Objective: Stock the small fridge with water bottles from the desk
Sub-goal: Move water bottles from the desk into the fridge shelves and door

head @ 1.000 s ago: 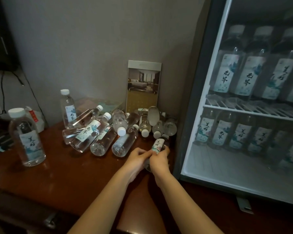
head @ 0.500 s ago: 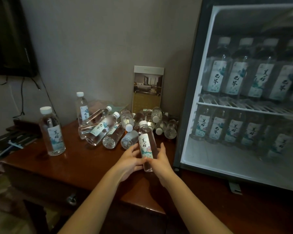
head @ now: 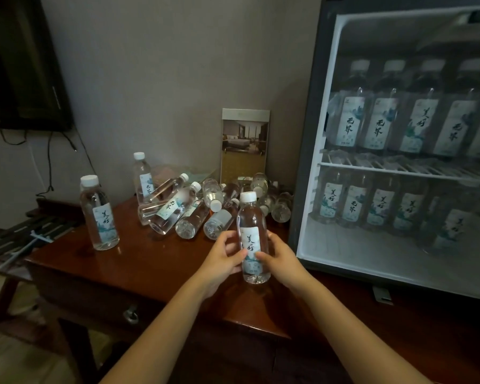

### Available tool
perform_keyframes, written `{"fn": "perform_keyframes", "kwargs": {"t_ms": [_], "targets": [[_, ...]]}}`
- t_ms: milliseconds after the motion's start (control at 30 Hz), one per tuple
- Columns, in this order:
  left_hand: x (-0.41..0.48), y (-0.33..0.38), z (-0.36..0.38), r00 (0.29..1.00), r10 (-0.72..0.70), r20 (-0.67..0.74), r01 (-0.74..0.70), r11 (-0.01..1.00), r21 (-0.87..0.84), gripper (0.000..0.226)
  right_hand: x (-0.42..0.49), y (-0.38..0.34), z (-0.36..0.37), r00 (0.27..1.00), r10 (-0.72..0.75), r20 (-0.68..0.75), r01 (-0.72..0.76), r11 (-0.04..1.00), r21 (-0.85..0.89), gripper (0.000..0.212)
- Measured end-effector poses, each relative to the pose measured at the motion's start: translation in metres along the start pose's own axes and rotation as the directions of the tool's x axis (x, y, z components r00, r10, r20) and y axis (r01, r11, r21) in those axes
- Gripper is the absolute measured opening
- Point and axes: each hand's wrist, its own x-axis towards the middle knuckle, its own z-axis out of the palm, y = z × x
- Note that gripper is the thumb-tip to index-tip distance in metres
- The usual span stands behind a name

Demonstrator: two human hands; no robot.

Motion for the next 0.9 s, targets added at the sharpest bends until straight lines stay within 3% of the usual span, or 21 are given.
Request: {"fn": "perform_keyframes", "kwargs": {"t_ms": [233, 400, 633, 900], "targets": [[-0.018, 0.016, 0.026, 0.979, 0.202, -0.003, -0.201, 0.974, 0.105, 0.037, -0.025, -0.004, -0.023, 0.993, -0.103, -0.049, 0.108, 0.989, 0.102, 0.055], [-0.02, 0.032, 0.057, 0.95, 0.302, 0.078, -0.311, 0.938, 0.151, 0.043, -0.043, 0.003, -0.058, 0.985, -0.137, -0.106, 0.153, 0.974, 0.166, 0.048], [-0.005, 0.027, 0.126, 0.925, 0.326, 0.194, -0.352, 0.929, 0.117, 0.044, -0.068, 0.027, -0.11, 0.956, -0.099, -0.275, 0.15, 0.974, 0.168, 0.041], [0.037, 0.011, 0.207, 0.923, 0.263, 0.281, -0.286, 0.957, 0.044, 0.043, -0.076, 0.045, -0.169, 0.904, -0.067, -0.422, 0.102, 0.993, 0.06, 0.043]]}}
